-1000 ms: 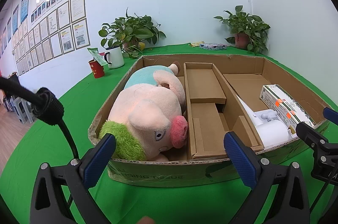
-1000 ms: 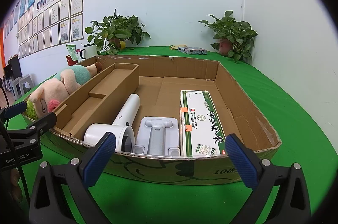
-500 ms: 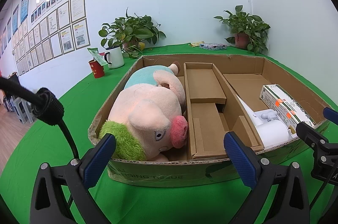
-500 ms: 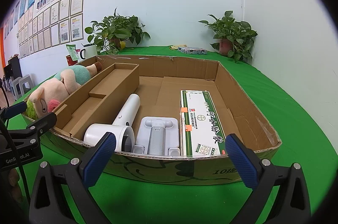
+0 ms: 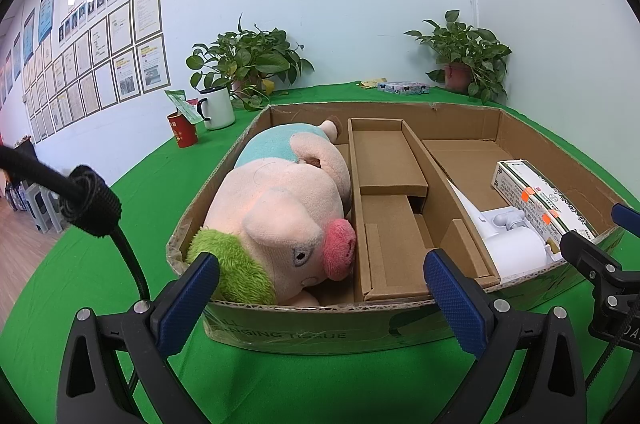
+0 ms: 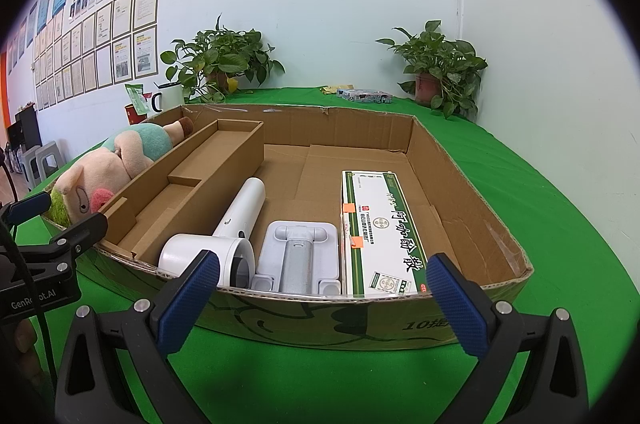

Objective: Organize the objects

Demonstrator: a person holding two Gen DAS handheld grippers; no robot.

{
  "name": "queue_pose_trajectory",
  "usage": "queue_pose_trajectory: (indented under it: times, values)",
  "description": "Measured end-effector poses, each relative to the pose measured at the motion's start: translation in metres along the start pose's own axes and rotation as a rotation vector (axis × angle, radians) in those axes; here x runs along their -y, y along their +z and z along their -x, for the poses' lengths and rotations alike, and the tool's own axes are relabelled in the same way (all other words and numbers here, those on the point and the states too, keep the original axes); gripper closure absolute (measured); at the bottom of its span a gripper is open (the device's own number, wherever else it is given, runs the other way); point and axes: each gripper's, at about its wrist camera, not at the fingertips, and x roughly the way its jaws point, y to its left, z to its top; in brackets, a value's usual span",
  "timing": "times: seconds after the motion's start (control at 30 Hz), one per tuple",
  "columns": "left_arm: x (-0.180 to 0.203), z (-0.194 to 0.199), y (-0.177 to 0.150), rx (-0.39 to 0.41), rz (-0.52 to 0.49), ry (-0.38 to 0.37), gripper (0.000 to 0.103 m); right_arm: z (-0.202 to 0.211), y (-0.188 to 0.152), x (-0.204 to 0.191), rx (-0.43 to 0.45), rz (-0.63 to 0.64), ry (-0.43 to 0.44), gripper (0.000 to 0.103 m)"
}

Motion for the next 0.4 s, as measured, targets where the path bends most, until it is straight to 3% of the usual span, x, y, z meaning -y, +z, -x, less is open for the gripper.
queue_pose_trajectory:
  times: [0.4]
  values:
    - [-0.0003,-0.0006,-0.0002,0.0,-0.001,-0.001,0.0,-0.0001,0.0001,0.0001,0.0,0.0,0.0,0.001]
